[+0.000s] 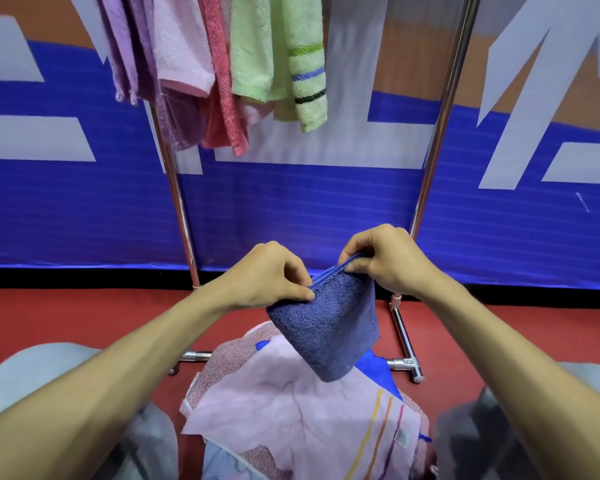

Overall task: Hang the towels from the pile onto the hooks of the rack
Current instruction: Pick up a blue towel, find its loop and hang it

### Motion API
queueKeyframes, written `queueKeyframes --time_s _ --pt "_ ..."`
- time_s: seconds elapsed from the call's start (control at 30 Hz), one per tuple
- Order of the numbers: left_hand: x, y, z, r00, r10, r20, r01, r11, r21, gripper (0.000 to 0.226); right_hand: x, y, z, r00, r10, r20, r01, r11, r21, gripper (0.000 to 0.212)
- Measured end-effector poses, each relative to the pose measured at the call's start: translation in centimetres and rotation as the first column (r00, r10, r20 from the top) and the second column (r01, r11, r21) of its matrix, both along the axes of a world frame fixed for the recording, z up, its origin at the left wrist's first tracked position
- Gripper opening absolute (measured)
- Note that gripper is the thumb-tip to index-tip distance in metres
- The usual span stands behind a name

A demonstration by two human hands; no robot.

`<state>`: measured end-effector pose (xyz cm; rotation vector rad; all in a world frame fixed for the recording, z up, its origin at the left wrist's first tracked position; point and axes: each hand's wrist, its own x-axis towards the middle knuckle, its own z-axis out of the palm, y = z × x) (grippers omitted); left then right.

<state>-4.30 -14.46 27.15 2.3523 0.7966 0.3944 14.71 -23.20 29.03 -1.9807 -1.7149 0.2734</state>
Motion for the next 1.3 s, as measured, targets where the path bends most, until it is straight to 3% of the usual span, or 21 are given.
queueKeyframes --time_s 0.27,0.43,0.57,0.67,0.8,0.9,1.13,1.3 --pt "0.6 -0.8 -0.3 0.976 0.119 0.181 -0.043 0.925 -0.378 0.018 -0.2 0.1 -0.6 0.998 -0.002 -0.056 0.004 0.999 0.036 0.012" --pt "1.1 -1.2 -0.4 0.942 0.256 0.219 -0.059 0.764 -0.642 0.018 -1.0 0.2 -0.2 0.989 0.062 -0.138 -0.05 0.995 0.083 0.018" --pt "1.2 -1.3 -0.8 0.935 0.23 0.269 -0.046 0.832 -0.554 0.009 -1.4 0.1 0.0 0.978 0.093 -0.185 -0.073 0.991 0.11 0.017" --pt "1.5 -1.1 -1.0 0.905 0.312 0.288 -0.151 0.87 -0.47 0.009 -1.6 0.2 0.0 0.974 0.023 -0.226 0.01 0.99 0.143 0.019" --pt "1.7 -0.6 -1.0 0.834 0.464 0.298 -0.269 0.814 -0.515 0.015 -1.5 0.1 0.0 0.977 -0.055 -0.207 0.093 0.98 0.177 0.018" --pt "1.6 -0.5 -0.9 0.814 0.488 0.315 -0.264 0.794 -0.547 0.012 -1.8 0.0 0.2 0.982 0.008 -0.187 0.022 0.987 0.157 0.014" --pt "1.4 -0.9 -0.9 0.9 0.309 0.309 -0.167 0.896 -0.41 0.008 -2.3 0.0 0.1 0.992 0.024 -0.124 0.004 0.975 0.22 0.025" --pt "1.0 -0.8 -0.8 0.939 0.157 0.305 -0.058 0.949 -0.309 0.011 -2.1 0.1 0.1 0.996 0.017 -0.085 -0.001 0.984 0.18 0.027"
